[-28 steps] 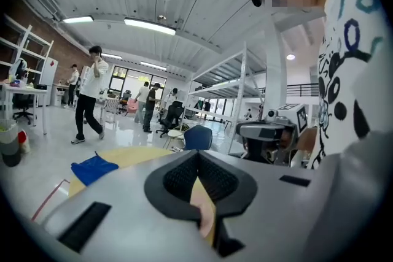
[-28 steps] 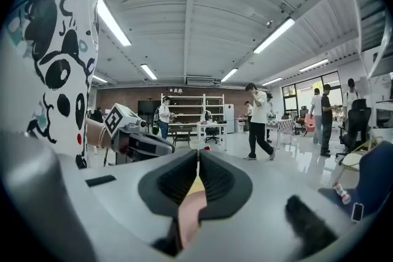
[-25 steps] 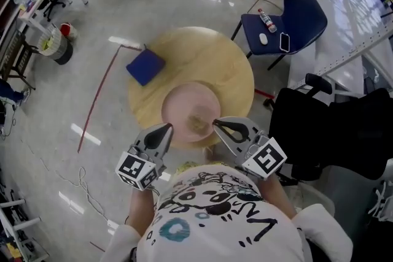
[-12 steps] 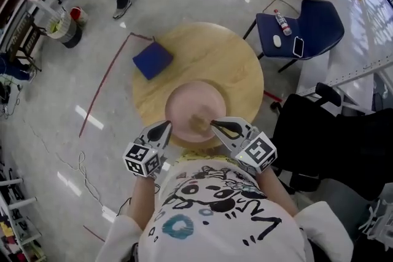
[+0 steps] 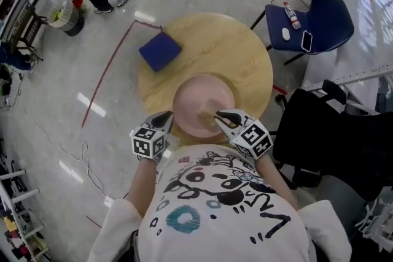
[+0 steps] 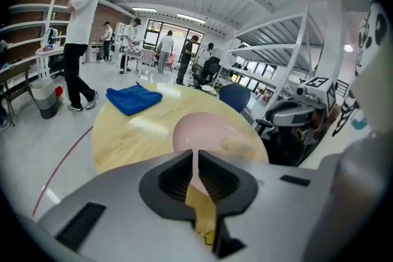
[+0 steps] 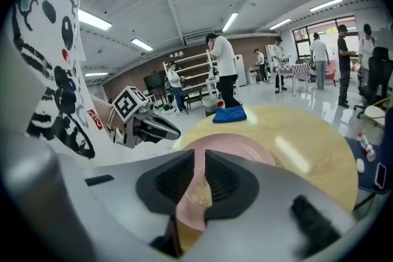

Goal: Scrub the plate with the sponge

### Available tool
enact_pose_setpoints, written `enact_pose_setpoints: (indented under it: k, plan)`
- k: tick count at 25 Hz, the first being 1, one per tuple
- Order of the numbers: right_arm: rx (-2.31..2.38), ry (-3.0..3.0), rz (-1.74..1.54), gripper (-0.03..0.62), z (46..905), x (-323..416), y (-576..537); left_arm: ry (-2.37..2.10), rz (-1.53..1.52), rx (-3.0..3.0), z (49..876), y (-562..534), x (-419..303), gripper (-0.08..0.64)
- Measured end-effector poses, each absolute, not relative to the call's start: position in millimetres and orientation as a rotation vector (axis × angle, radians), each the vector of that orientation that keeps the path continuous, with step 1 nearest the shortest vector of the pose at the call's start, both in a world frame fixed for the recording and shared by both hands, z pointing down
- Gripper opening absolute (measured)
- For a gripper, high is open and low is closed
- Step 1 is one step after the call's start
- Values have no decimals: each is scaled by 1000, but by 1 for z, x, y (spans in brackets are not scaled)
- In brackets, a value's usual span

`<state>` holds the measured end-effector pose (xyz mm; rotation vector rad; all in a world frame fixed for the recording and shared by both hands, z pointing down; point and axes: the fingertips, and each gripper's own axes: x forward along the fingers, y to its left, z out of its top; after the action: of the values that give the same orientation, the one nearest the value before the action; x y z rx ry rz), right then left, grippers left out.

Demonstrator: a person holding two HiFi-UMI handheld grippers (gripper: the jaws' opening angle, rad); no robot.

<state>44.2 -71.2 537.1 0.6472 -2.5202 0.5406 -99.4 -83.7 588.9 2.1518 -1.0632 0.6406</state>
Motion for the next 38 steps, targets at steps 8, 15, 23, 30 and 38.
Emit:
enact_pose_setpoints:
  k: [8,15,23,30,38]
  plan:
    - [634,-2306,630,164,605,47,-65,-980,760,2066,628,-87,-100,46]
    - [609,-2198,641,164,640,49,-68,-985,786,2024,642,-91,-99,101]
    - [520,-2194,630,78,643,43,-70,-994,760,1924,648,-91,-98,78]
    - [308,-2198,510,69,637,2,-68,-1088,690,1876,647,-91,-99,67]
    - [210,-2140,396,69,645,-35,-99,-1094,694,1897,647,-95,-99,64]
